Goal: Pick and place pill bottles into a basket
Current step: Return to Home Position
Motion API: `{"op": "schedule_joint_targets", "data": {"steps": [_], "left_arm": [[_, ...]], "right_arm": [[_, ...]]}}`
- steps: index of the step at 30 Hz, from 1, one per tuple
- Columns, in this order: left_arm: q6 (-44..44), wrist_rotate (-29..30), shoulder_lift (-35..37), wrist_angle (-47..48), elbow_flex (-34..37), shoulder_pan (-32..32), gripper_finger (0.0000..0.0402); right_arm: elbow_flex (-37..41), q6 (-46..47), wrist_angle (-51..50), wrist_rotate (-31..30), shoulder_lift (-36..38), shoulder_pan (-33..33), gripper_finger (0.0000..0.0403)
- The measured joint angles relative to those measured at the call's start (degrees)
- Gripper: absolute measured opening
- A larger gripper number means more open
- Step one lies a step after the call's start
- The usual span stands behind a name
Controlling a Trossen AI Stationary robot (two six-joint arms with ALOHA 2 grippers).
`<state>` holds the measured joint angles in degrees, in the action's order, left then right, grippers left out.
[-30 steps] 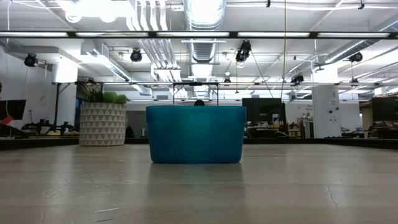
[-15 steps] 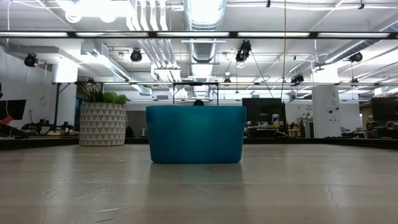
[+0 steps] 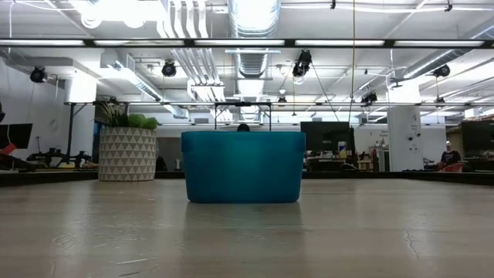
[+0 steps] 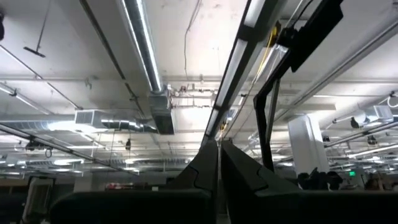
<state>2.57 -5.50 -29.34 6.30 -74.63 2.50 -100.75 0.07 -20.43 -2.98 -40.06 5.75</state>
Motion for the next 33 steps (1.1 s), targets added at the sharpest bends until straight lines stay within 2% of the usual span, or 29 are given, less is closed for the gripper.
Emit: {"op": "schedule_joint_targets", "data": {"steps": [7, 11, 16, 21, 27, 33], "left_arm": [[0.0, 0.0, 2.2, 0.1, -0.2, 0.0, 0.0000], [0.1, -0.2, 3.8, 0.6, 0.0, 0.0, 0.0000], [0.0, -1.2, 6.4, 2.7, 1.1, 0.0, 0.0000], [0.1, -0.8, 9.3, 1.8, 5.6, 0.0, 0.0000], [3.0, -0.8, 15.2, -3.6, 12.8, 0.0, 0.0000], [3.1, -0.8, 22.4, -8.8, 20.4, 0.0, 0.0000]], "right_arm": [[0.0, -1.8, -0.9, 0.0, 1.0, 0.0, 0.0009], [0.0, -1.8, -5.5, -0.2, 1.8, 0.0, 0.0009], [0.1, 3.2, -7.3, -4.5, 2.9, 0.0, 0.0009], [0.4, 4.0, -7.8, -4.7, 4.4, 0.0, 0.0009], [2.4, 5.7, -7.8, -4.5, 9.1, 0.0, 0.0009], [8.1, 5.5, -7.5, -4.3, 15.1, 0.0, 0.0009]]}}
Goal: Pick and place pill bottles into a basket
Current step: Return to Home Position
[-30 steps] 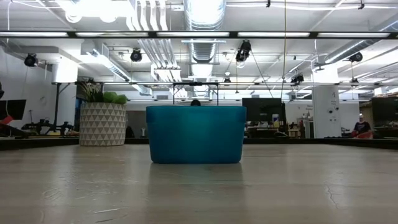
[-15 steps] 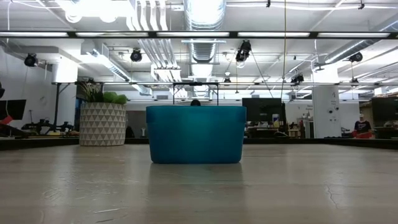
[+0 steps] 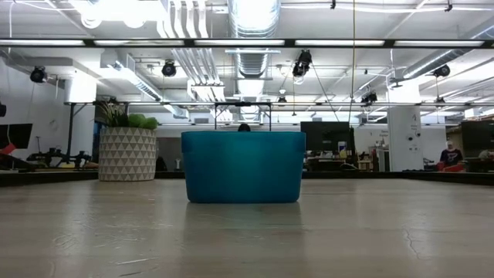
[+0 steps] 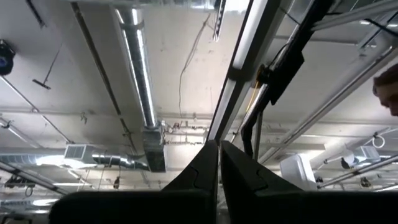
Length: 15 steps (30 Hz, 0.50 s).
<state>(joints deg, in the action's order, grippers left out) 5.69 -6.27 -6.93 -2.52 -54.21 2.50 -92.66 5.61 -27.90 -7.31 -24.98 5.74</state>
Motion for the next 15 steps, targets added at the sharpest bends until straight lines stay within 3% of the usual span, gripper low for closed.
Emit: {"op": "schedule_joint_targets", "data": {"steps": [5, 15], "left_arm": [[0.0, 0.1, 5.0, -5.7, 6.2, 0.0, 0.0000], [0.0, 0.2, 3.5, -8.5, 10.1, 0.0, 0.0000]], "right_arm": [[6.3, 0.5, 2.3, 0.0, 5.2, 0.0, 0.0009], [21.1, 0.2, 11.7, 0.2, 20.1, 0.0, 0.0009]]}}
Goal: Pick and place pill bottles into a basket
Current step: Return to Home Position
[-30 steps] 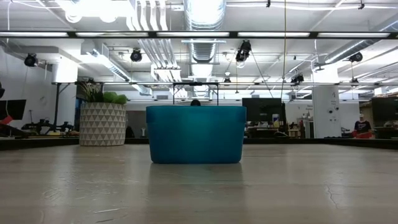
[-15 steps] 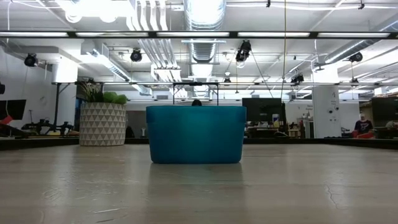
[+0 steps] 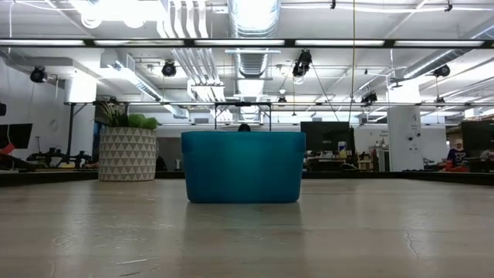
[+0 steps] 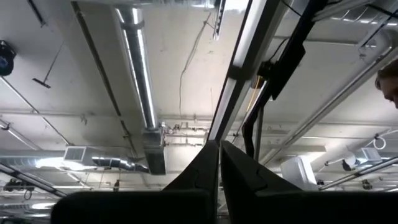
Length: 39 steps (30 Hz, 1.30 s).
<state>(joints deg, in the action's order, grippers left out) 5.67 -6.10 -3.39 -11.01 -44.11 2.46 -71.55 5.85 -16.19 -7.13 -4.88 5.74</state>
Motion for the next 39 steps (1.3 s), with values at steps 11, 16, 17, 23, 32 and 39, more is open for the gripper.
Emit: {"op": "schedule_joint_targets", "data": {"steps": [11, 16, 17, 23, 32, 39], "left_arm": [[0.2, -0.3, 1.3, -2.6, 1.2, 0.0, 0.0000], [1.2, -0.2, 0.7, -3.9, 4.1, 0.0, 0.0000], [1.8, -0.2, 0.7, -5.0, 4.8, 0.0, 0.0000], [4.6, -0.2, 0.8, -14.0, 13.5, 0.0, 0.0000], [6.7, -0.6, 0.9, -42.3, 31.9, 0.0, 0.0000], [11.8, -2.3, 1.1, -58.4, 42.8, 0.0, 0.0000]], "right_arm": [[8.0, -1.7, 5.3, 2.7, 2.5, -0.1, 0.0009], [14.1, 0.1, 8.1, 2.7, 2.9, -0.1, 0.0009], [15.6, 0.4, 9.0, 2.7, 3.3, -0.1, 0.0009], [25.2, 0.4, 20.4, 2.9, 4.7, -0.1, 0.0009], [39.5, -1.3, 36.7, 3.1, 4.7, -0.1, 0.0009], [49.9, 1.8, 49.7, 3.1, 4.8, -0.1, 0.0009]]}}
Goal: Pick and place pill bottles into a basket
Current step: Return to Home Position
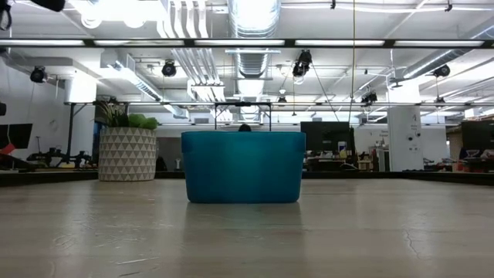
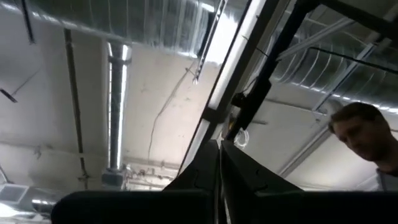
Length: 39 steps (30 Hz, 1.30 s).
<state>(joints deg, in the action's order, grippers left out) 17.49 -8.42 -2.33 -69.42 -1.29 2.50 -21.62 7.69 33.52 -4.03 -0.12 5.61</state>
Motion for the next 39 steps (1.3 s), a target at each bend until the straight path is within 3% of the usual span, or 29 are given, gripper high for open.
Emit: {"op": "schedule_joint_targets", "data": {"steps": [13, 27, 31, 39], "left_arm": [[0.1, -1.6, -0.2, 0.9, -0.1, 0.0, 0.0000], [-0.3, -3.6, -0.6, 4.7, 0.9, 0.0, 0.0000], [-2.0, -6.6, -0.7, 12.4, 0.9, 0.0, 0.0000], [-1.3, -6.6, -1.0, 32.1, 0.9, 0.0, 0.0000]], "right_arm": [[21.0, 0.4, 32.1, 0.0, 0.0, 0.0, 0.0009], [21.1, -2.0, 26.8, 1.1, -0.2, 0.0, 0.0009], [21.1, -1.7, 18.6, 1.1, -0.3, 0.0, 0.0009], [21.1, -0.6, 1.7, 1.0, -0.3, 0.0, 0.0009]]}}
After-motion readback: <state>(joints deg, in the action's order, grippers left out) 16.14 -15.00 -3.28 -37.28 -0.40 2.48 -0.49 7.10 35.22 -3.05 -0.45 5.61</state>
